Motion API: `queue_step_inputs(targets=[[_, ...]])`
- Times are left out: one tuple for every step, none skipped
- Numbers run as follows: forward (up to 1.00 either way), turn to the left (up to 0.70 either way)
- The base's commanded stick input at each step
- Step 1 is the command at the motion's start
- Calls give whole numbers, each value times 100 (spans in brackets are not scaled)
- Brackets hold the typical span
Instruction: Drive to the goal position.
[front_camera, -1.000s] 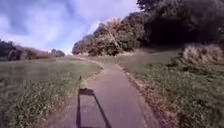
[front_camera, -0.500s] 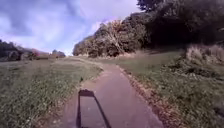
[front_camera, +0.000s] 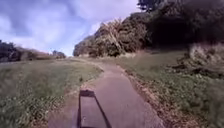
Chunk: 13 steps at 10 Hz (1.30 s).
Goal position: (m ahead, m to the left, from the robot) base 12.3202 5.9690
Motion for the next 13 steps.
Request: queue_step_inputs(targets=[[70,-12],[70,-10],[70,0],[70,0],[70,0],[70,0],[70,0],[70,0],[70,0],[70,0],[70,0],[70,0],[70,0]])
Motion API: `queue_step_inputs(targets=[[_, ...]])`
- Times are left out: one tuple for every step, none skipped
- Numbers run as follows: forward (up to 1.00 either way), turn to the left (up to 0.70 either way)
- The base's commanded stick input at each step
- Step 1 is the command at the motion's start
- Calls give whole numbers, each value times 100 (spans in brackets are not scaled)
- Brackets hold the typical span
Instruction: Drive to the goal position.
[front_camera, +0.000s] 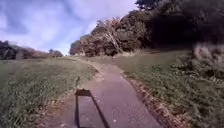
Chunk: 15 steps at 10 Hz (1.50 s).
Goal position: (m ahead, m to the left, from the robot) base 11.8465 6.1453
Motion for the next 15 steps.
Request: queue_step_inputs(targets=[[70,0],[70,0],[70,0],[70,1],[70,2],[70,12],[70,7],[70,0],[70,0],[70,0],[70,0],[70,0],[70,0],[70,0],[70,0]])
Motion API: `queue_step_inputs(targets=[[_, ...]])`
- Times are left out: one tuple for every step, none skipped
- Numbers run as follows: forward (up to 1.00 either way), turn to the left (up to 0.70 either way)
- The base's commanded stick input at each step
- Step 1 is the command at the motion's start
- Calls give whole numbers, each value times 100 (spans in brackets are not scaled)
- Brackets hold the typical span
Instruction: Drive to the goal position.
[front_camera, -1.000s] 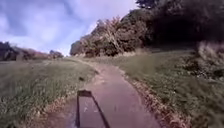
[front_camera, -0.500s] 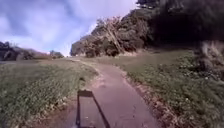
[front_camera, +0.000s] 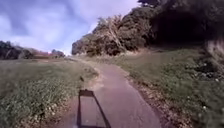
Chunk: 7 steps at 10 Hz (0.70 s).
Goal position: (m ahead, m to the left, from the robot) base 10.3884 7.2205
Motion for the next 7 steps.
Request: queue_step_inputs(targets=[[70,0],[70,0],[70,0],[70,0],[70,0],[70,0],[70,0]])
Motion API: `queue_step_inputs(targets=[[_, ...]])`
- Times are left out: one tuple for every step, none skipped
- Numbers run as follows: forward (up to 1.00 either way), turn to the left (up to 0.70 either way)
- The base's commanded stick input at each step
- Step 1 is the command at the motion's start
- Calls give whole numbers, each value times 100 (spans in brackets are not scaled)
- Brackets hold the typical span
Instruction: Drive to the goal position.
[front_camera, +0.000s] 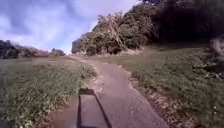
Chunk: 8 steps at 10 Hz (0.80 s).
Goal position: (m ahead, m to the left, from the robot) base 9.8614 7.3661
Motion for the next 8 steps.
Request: queue_step_inputs(targets=[[70,0],[70,0],[70,0],[70,0],[70,0],[70,0],[70,0],[70,0]])
